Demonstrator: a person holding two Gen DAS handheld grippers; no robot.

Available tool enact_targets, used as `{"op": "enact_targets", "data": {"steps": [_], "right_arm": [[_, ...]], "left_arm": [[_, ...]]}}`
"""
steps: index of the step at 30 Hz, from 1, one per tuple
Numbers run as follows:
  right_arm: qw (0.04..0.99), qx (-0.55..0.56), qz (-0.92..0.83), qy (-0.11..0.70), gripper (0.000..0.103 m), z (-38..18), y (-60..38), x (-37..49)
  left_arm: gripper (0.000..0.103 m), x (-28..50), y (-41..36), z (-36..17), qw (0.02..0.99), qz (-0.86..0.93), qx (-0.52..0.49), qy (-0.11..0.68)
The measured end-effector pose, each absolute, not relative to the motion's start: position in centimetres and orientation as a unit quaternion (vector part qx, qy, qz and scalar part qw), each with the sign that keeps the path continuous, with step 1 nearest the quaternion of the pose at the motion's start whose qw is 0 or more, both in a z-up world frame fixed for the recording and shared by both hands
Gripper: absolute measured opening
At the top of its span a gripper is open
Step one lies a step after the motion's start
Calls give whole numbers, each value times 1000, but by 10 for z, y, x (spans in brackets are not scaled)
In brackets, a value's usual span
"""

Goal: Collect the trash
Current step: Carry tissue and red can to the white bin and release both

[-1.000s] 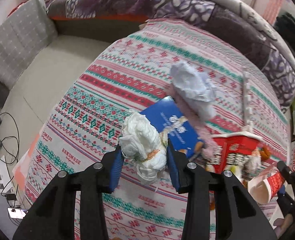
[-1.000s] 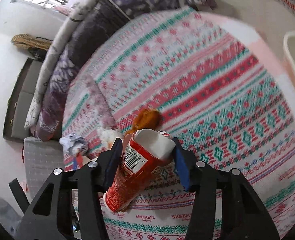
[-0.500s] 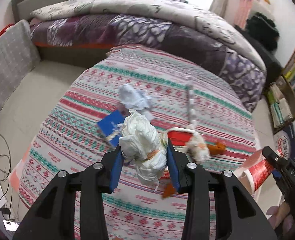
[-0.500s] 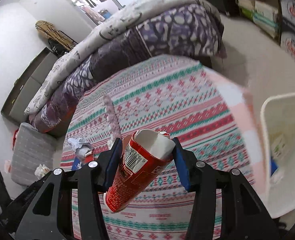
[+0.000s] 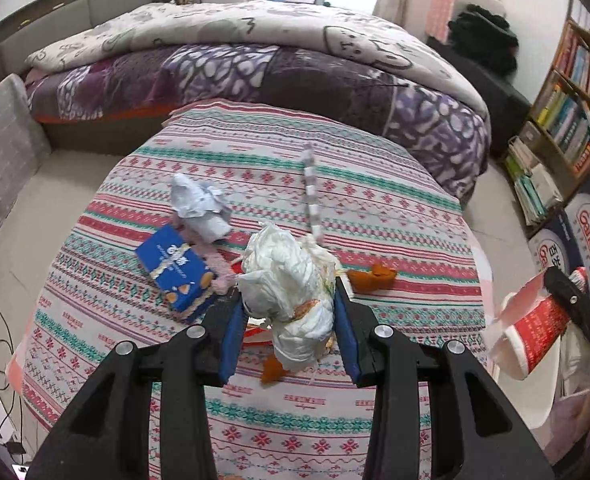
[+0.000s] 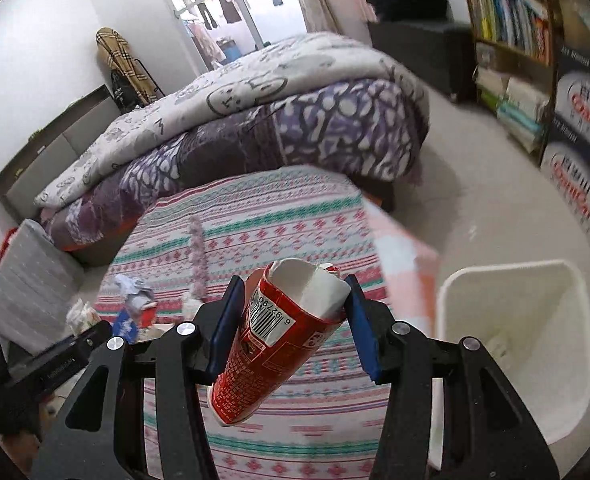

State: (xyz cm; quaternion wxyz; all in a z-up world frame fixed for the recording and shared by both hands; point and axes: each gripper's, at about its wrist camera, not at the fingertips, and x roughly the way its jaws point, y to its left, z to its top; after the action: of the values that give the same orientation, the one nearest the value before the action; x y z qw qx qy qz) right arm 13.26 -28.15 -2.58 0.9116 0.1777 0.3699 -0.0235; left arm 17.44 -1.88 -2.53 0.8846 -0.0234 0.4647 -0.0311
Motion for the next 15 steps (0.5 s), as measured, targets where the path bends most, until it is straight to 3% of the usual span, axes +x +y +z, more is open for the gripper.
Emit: {"op": "enact_targets", "data": {"steps": [15], "right_arm": [[894, 175, -142, 387, 48, -38, -381, 96]], "left_arm": [[40, 161, -89, -33, 883, -107, 6, 457]]}}
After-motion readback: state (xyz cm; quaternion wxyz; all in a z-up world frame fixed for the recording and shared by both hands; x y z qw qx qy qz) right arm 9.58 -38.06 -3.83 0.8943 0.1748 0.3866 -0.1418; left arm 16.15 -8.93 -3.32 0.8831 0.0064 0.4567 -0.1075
